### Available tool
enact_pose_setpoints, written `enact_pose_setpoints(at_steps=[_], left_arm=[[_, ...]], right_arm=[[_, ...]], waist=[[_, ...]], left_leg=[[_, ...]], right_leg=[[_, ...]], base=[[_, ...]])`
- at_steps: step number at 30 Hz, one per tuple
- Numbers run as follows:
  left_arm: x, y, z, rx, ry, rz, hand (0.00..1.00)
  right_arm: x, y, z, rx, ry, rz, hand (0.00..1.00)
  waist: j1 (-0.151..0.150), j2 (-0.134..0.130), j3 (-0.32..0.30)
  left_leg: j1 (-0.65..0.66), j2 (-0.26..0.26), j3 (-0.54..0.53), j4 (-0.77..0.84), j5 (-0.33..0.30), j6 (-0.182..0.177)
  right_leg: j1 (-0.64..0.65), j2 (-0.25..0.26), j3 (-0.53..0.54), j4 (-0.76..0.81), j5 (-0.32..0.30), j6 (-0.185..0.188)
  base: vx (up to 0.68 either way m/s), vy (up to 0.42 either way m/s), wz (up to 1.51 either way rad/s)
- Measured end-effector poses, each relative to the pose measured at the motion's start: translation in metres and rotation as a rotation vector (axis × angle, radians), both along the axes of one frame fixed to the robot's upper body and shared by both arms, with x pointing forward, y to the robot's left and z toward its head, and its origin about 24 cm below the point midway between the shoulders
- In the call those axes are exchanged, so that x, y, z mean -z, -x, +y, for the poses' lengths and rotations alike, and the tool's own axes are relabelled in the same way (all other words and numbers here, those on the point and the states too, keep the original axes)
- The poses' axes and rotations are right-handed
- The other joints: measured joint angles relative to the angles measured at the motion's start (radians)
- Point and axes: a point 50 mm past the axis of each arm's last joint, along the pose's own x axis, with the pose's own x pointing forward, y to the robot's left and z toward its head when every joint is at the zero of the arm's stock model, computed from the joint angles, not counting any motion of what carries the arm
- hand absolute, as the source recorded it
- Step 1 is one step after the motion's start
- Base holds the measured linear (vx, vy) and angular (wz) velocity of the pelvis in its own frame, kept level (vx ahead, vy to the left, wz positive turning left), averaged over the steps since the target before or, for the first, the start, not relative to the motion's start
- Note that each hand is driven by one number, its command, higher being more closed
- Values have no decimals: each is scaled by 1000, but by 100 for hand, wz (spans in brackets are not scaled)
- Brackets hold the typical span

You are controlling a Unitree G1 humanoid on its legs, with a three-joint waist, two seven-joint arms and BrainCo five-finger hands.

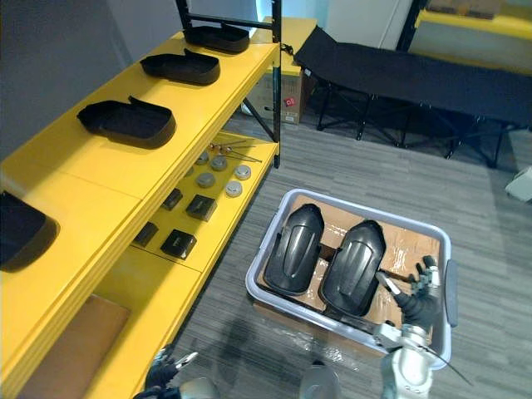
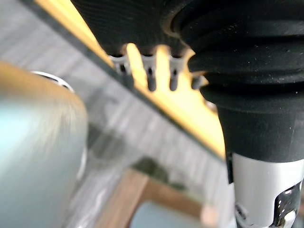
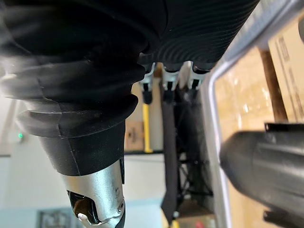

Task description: Walk over and take plastic housings, then place them on the shelf

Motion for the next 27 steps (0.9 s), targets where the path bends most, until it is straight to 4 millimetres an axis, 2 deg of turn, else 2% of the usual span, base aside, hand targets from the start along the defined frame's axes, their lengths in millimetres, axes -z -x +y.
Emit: enact_pose_setpoints(at_steps=[2,6,9,12,15,18,20,22,24,25,27], left_arm=[[-1,-2,2,8,11,-13,0],[-4,-9,9,22,-10,-29,0],[-7,-22,9,42,-22,-56,0],[-14,-37,7,42,-24,-101,0],[-23,-52,7,27,-10,-160,0],[-29,-61,8,40,-8,-186,0],[-29,-60,12,51,-16,-184,0],[-29,-59,12,57,-14,-179,0],[-28,-57,13,60,-13,-171,0],[-26,-55,13,63,-10,-161,0],[-25,-54,13,54,4,-160,0]], right_arm=[[12,11,-7,76,-39,40,0],[10,5,-10,162,-58,20,0],[13,-3,-11,221,-79,31,0],[30,-3,-16,319,-108,105,0],[45,3,-30,452,-180,158,0],[51,-1,-44,532,-263,158,0],[49,-13,-50,541,-299,153,0],[44,-26,-57,529,-293,161,0],[34,-42,-64,516,-287,154,0],[22,-55,-70,506,-283,131,0],[11,-66,-77,502,-274,117,0]], waist=[[-2,-7,11],[8,-27,40],[6,-21,62],[8,-16,79],[15,-21,102],[30,-29,145],[60,-32,183],[71,-24,203],[91,-18,212],[100,-5,220],[110,8,226]], left_leg=[[6,-27,22,-23,4,21],[-31,-44,-11,-18,14,27],[-30,-39,-27,-19,14,27],[-31,-32,-39,-21,13,27],[-47,-35,-54,-22,12,28],[-71,-48,-101,-18,12,28],[-91,-53,-118,-2,12,28],[-122,-60,-147,13,12,28],[-152,-64,-160,27,13,28],[-171,-64,-177,43,13,28],[-185,-66,-195,50,13,28]], right_leg=[[27,-23,-14,-113,102,18],[25,-20,-23,-233,200,46],[44,-13,-35,-262,210,42],[49,-6,-48,-267,211,40],[49,-9,-63,-271,218,31],[44,-19,-104,-272,229,24],[41,-25,-115,-272,235,27],[38,-32,-142,-273,237,30],[21,-35,-154,-274,240,34],[19,-35,-163,-274,241,36],[19,-36,-180,-274,242,35]], base=[[44,171,-42],[54,64,-30],[63,-2,-4],[26,-8,3],[-17,9,11],[-76,21,30],[-103,21,24],[-103,-3,32],[-103,-12,27],[-89,-16,18],[-60,-8,23]])
